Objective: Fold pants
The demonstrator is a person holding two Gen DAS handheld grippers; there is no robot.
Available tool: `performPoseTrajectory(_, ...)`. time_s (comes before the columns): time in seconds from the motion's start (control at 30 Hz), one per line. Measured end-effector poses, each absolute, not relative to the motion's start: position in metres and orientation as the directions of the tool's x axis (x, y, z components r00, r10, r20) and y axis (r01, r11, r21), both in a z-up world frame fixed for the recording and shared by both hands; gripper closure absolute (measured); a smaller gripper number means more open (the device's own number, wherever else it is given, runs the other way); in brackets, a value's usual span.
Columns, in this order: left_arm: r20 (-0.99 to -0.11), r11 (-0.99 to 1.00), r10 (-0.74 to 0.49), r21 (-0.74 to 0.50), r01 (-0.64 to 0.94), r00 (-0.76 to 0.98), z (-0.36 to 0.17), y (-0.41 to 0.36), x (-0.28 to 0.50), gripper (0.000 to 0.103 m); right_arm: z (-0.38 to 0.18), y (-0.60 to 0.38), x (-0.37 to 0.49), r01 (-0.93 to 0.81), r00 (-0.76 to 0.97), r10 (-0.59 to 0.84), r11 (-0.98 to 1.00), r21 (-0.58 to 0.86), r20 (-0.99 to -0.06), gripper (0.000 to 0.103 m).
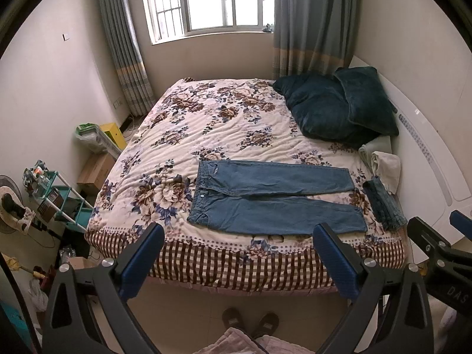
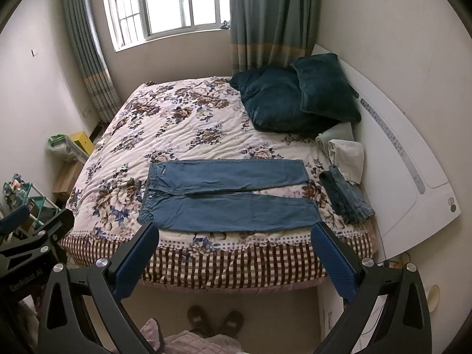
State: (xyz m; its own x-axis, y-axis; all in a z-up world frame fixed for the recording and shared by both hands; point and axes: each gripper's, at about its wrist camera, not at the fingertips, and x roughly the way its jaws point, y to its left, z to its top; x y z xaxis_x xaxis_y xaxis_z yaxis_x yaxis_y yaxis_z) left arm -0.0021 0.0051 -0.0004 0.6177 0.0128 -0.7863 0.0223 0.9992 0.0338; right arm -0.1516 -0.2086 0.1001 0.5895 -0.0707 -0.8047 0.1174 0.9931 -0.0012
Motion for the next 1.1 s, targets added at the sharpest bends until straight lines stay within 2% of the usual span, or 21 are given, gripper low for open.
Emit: performPoseTrajectory(1.1, -0.780, 0.999, 0.014, 0.030, 0.014, 0.626, 0.008, 0.002, -0.005, 0.000, 0.102, -0.220, -0.151, 0.116, 0.589, -0.069, 0.993, 0.000, -0.805, 0.000)
